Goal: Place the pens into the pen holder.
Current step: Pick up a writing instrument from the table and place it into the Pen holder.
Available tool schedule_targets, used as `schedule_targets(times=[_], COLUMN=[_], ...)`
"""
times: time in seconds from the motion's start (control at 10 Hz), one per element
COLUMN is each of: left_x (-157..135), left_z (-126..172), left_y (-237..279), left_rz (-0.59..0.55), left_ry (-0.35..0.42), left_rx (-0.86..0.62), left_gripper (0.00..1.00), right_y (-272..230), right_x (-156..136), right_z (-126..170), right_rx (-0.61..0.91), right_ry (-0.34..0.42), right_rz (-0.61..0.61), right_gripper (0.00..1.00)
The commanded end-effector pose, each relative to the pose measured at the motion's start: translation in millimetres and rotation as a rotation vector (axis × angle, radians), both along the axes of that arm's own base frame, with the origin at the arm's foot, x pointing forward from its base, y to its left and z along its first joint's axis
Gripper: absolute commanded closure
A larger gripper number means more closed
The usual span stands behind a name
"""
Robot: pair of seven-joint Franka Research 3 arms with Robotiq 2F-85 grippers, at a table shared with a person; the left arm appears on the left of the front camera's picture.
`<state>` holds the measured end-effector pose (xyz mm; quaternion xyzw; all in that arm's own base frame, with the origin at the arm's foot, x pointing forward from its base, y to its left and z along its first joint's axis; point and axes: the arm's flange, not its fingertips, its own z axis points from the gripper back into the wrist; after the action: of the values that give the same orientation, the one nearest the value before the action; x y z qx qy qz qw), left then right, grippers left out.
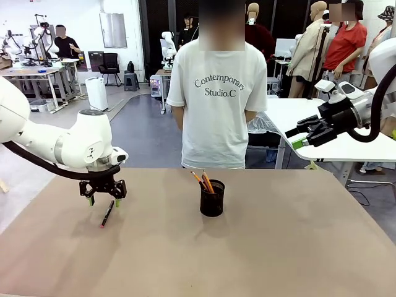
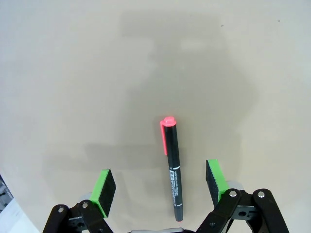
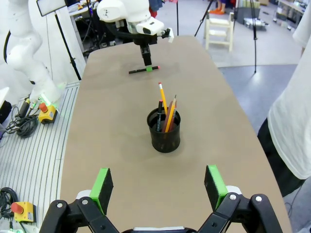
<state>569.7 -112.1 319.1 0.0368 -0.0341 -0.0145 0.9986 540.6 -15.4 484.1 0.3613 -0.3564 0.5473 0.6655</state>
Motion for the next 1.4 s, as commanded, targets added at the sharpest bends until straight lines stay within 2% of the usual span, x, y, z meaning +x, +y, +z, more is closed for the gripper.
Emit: schedule_targets(times=[0.0,0.2,0.5,0.6,1.0,1.1,1.3], left_x=[3.7,6.1,8.9,8.9,7.1,6.7,3.3], left_z=[1.8,-7.4,-16.1,-16.7,-15.4,-14.4,-10.5], left_y=[6.3,5.8,3.0,3.0,4.0,4.2,2.2], left_rz=[0.006,0.016,0.012,0.000,0.014,0.013,-0.010], left_ry=[0.043,0.058,0.015,-0.002,0.000,0.002,0.004], left_rx=[-0.041,-0.064,-0.062,-0.053,-0.057,-0.055,-0.057], left_gripper=[0.03,0.03,0.03,0.19,0.92,1.00,1.00], right_y=[-0.1,-0.1,-0.1,-0.1,-0.1,-0.1,-0.1], right_x=[-0.7,-0.7,-0.7,-0.7,-0.7,-0.7,-0.7], right_z=[1.5,1.5,1.5,1.5,1.5,1.5,1.5], right_rx=[0.003,0.003,0.003,0.003,0.003,0.003,0.003], right_ry=[-0.002,-0.002,-0.002,-0.002,-0.002,-0.002,-0.002], right_rz=[0.001,0.001,0.001,0.001,0.001,0.001,0.001], right_gripper=[0.00,0.00,0.00,0.00,0.00,0.00,0.00])
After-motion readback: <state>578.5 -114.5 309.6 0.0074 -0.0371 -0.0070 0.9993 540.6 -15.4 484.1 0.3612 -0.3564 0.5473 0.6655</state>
